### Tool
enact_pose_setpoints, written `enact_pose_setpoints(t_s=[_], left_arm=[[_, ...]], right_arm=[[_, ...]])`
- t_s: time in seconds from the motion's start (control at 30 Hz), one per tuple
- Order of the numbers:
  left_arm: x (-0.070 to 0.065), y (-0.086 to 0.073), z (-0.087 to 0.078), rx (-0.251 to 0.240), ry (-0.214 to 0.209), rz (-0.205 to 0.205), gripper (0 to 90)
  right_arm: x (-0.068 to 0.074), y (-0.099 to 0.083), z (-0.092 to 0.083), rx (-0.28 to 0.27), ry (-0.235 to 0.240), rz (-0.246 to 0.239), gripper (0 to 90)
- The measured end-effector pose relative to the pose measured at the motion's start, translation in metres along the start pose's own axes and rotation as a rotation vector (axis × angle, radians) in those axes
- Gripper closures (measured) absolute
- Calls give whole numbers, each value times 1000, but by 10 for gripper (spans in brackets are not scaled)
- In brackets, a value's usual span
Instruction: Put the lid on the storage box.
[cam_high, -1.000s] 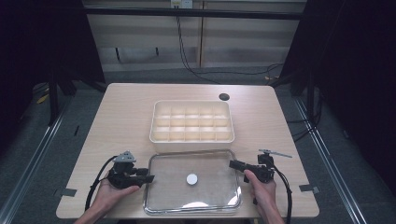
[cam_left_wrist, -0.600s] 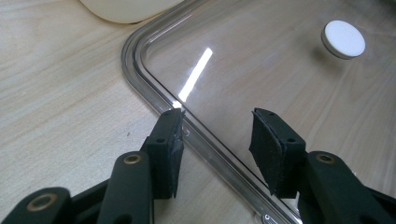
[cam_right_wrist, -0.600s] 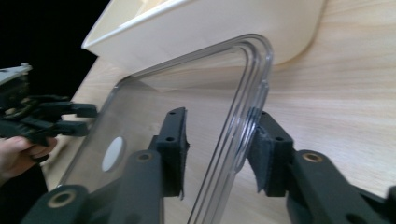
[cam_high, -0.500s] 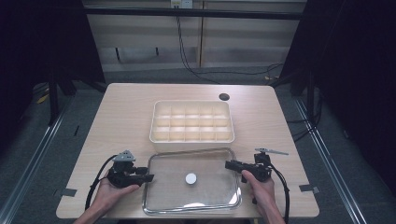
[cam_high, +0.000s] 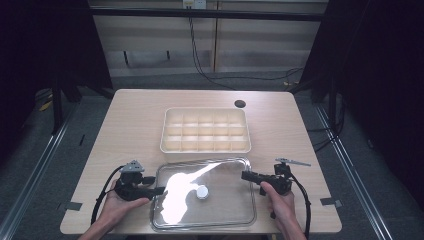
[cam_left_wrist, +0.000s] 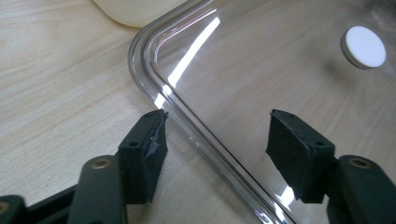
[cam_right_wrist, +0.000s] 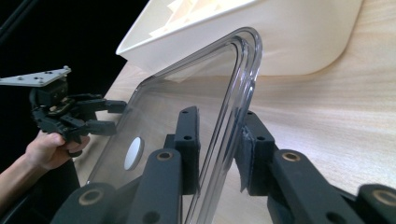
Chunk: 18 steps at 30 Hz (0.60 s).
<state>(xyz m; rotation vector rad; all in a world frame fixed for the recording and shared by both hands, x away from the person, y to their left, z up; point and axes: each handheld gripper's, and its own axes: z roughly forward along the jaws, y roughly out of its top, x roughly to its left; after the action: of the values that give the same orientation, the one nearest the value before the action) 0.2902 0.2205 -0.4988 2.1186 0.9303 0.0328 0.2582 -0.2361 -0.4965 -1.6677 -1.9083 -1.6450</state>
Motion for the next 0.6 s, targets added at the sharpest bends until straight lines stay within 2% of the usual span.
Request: enact_pose_setpoints(t_s=[0.13,0.3,0.4,0.5,0.6], left_arm=[[1,0,1,-7,-22,-22,314],[2,0,1,-8,-46,-37,311],[3,1,2,-9,-68,-55,330],[6,1,1,-19,-105,-101,390],[5,1,-1,-34,-99,-100,414]], right_arm=[[2,0,-2,-8,14,-10,738],[4,1,-3,-18,20,-26,739],[4,1,-3,-20,22,-30,740],[4,1,-4,-20,12,-25,737],[3,1,-3,-5,-18,-17,729]])
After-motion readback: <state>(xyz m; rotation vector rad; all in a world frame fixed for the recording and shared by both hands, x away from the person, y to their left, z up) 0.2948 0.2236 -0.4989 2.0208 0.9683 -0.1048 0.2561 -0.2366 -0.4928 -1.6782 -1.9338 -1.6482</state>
